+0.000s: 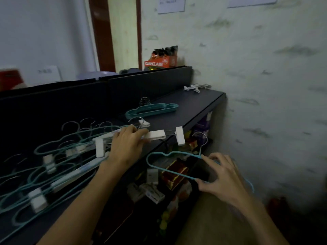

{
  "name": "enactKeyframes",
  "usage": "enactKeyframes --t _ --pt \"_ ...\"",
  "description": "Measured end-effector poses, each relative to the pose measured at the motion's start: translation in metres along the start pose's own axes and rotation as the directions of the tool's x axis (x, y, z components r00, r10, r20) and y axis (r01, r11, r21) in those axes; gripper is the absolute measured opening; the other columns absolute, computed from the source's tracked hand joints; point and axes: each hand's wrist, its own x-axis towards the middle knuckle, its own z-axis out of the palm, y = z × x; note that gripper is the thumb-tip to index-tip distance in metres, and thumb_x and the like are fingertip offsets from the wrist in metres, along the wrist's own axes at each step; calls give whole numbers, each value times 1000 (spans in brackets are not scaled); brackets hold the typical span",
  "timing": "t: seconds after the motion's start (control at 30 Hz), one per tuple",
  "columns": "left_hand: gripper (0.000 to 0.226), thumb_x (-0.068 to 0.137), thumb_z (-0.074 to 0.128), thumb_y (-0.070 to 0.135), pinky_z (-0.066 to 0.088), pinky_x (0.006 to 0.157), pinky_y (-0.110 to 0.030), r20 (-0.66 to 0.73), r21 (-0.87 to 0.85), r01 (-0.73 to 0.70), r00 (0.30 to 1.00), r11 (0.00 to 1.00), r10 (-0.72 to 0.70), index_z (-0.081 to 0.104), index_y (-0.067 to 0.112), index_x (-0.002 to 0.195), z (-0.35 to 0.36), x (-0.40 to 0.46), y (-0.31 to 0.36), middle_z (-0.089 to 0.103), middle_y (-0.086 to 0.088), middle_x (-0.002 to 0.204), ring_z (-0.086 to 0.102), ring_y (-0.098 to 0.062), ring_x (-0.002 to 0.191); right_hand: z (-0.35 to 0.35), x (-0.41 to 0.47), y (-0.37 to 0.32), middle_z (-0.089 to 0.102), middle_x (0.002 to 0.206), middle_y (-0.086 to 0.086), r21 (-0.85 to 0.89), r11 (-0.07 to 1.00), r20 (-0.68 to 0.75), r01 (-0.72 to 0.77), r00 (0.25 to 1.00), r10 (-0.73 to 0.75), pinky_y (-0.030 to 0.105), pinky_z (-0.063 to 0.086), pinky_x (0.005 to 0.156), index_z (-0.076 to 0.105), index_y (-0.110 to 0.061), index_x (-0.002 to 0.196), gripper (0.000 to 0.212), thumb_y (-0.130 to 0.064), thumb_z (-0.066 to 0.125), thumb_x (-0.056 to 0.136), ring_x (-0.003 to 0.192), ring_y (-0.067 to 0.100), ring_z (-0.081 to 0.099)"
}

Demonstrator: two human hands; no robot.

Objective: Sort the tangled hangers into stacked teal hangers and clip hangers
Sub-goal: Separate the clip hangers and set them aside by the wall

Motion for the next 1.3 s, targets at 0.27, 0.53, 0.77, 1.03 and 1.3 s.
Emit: enactKeyframes --t 0.27,0.53,0.77,1.03,1.3 --pt "35 91 55 37 33 82 -41 4 -54 -81 997 995 81 57 27 124 53 94 18 55 -9 112 46 -33 105 5 48 54 50 105 -3 -37 998 -50 -56 997 54 37 44 78 60 -19 125 75 -66 57 66 98 16 44" --pt "37 90 57 41 32 85 -41 56 -42 -83 995 996 85 56 29 124 97 164 36 54 -7 113 45 -31 109 13 104 117 40 101 -10 -53 997 -68 -53 996 50 37 43 79 60 -21 125 75 -69 55 66 97 15 42" --pt "41 89 57 40 33 89 -42 63 36 28 998 999 -31 54 27 127 141 209 53 54 -7 114 45 -30 111 37 163 185 48 109 -2 32 999 8 5 1000 -5 41 46 84 57 -19 129 83 -69 53 63 103 17 43" --pt "41 90 57 38 34 90 -43 39 111 190 980 975 -195 53 27 129 171 240 80 54 -6 115 45 -30 112 37 231 260 48 110 -7 80 991 81 111 990 -117 36 43 82 56 -24 129 82 -71 54 62 103 12 41" --pt "42 91 54 38 34 93 -42 -7 216 375 924 901 -383 50 27 132 149 232 51 52 -7 120 44 -29 113 68 291 238 44 114 -8 136 947 131 292 942 -310 29 35 84 52 -25 132 83 -71 49 64 107 13 40"
